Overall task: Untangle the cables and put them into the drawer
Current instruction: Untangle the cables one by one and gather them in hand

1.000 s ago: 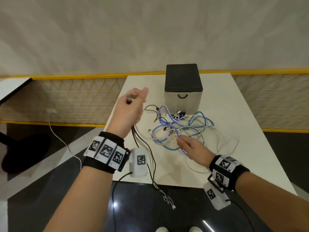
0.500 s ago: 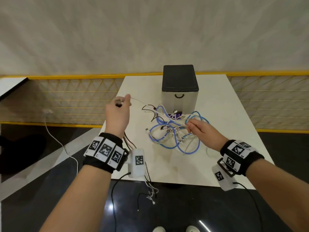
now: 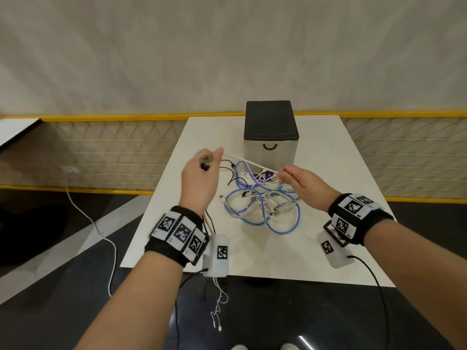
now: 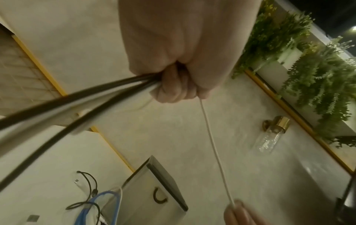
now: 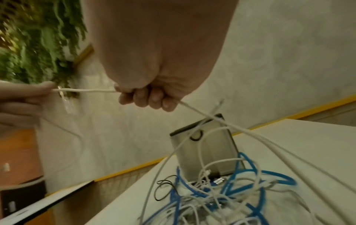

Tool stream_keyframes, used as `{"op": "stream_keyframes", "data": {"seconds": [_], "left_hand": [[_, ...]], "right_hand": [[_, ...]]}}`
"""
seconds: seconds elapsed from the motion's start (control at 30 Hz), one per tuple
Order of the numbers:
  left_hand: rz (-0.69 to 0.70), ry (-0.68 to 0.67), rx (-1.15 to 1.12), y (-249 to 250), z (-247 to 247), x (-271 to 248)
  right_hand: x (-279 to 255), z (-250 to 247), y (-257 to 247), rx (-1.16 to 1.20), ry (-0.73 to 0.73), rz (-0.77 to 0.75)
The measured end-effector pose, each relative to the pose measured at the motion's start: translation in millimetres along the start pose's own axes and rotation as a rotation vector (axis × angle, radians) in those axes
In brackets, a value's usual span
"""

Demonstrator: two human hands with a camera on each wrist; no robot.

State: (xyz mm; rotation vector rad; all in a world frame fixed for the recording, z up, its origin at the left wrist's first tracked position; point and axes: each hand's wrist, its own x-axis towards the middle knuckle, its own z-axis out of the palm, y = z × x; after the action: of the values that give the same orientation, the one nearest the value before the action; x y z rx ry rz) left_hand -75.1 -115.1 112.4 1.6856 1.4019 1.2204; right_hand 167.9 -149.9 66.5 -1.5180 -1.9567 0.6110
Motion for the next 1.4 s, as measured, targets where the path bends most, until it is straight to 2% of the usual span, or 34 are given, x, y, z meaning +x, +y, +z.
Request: {"op": "stream_keyframes", "data": {"seconds": [0.1, 0.2, 0.27, 0.4, 0.43, 0.5, 0.63, 0.77, 0.87, 0.93, 1.03, 1.2, 1.3, 1.37, 1.4], "left_hand": [[-0.095, 0.134, 0.0, -14, -11, 12], [-0.085, 0.136, -0.032, -12, -10, 9], [-0.005, 0.045, -0.035, -5, -1, 0], [0.109, -0.24, 0.013, 7, 26, -9], [0.115, -0.263, 0.011, 8, 29, -8], [0.082, -0.224, -0.049, 9, 28, -3], [0.032, -0.1, -0.101, 7, 5, 10], [0.028, -0.141, -0.039, -1, -9, 5], [0.005, -0.165, 0.002, -4, -10, -7], [-0.018, -0.21, 0.011, -8, -9, -16], [-0.033, -0.345, 0.055, -12, -8, -32], [-0.209, -0.629, 0.12, -17, -12, -60], [-0.31, -0.691, -0.027, -15, -21, -70], [-0.292, -0.674, -0.134, -7, -30, -70], [-0.273, -0.654, -0.181, -3, -35, -70]], "right_hand": [[1, -7, 10, -0.017, 0.024, 0.038], [13, -16, 6, -0.041, 0.076, 0.028], [24, -20, -2, -0.046, 0.103, -0.017], [44, -24, -39, -0.02, 0.123, -0.178], [46, -24, -49, -0.007, 0.126, -0.212], [44, -23, -61, 0.022, 0.101, -0.228], [12, -6, -57, 0.025, -0.117, -0.026], [-24, 31, -52, 0.201, -0.337, 0.149], [-40, 59, -42, 0.173, -0.459, 0.123], [-49, 77, -34, 0.166, -0.507, 0.145], [-58, 102, -28, 0.178, -0.505, 0.196], [-72, 137, -20, 0.109, -0.53, 0.269], [-82, 147, -15, -0.094, -0.74, 0.261], [-84, 141, -16, -0.24, -0.894, 0.27], [-82, 133, -20, -0.308, -0.926, 0.279]]}}
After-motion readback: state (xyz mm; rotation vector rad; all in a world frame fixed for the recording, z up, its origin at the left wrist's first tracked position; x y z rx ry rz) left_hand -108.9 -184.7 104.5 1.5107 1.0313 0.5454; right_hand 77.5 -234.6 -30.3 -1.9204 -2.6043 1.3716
